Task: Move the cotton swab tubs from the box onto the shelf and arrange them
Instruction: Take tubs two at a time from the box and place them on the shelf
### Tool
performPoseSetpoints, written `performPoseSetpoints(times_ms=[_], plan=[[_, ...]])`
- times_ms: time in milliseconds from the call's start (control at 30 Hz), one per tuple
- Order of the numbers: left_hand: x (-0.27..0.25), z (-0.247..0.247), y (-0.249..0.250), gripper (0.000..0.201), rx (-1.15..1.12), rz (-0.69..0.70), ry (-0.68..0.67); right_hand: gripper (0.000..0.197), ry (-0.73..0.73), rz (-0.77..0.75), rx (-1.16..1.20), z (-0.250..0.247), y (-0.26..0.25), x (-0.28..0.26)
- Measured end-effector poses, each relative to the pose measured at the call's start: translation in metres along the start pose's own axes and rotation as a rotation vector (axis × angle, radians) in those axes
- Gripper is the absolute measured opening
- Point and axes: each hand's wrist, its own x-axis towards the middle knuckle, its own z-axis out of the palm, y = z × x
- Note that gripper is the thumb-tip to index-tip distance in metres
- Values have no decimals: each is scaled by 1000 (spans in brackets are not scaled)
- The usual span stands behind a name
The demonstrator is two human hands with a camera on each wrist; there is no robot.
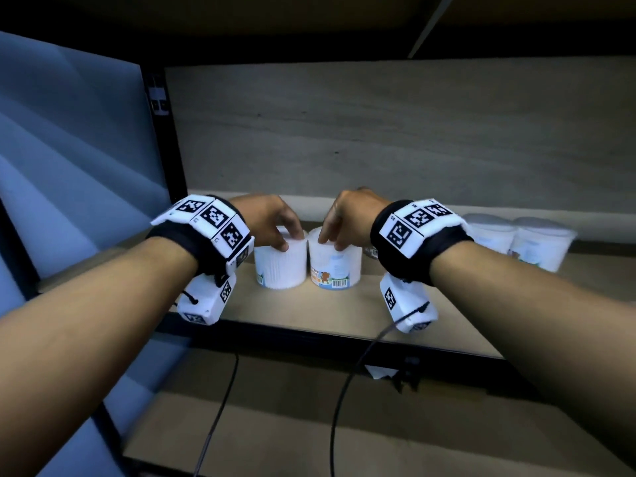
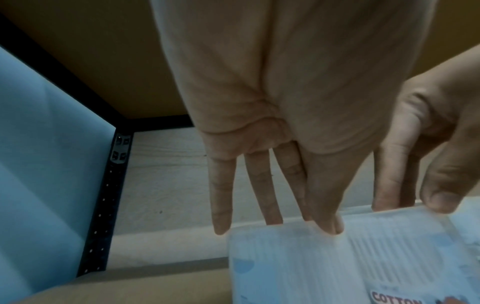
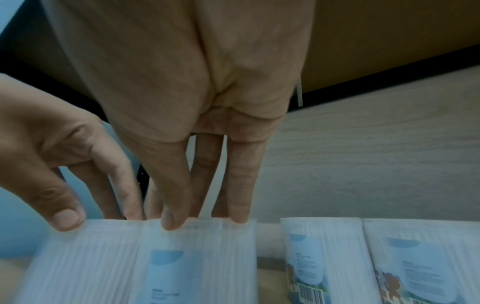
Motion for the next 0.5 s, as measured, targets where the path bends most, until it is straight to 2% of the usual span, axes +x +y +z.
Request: performPoseSetpoints(times_ms=[167, 500], plan=[[23, 1, -11, 35, 58, -1, 27, 23, -14, 27, 9, 2, 9, 23], [60, 13, -21, 38, 7, -77, 116, 25, 102, 128, 95, 22, 33, 65]])
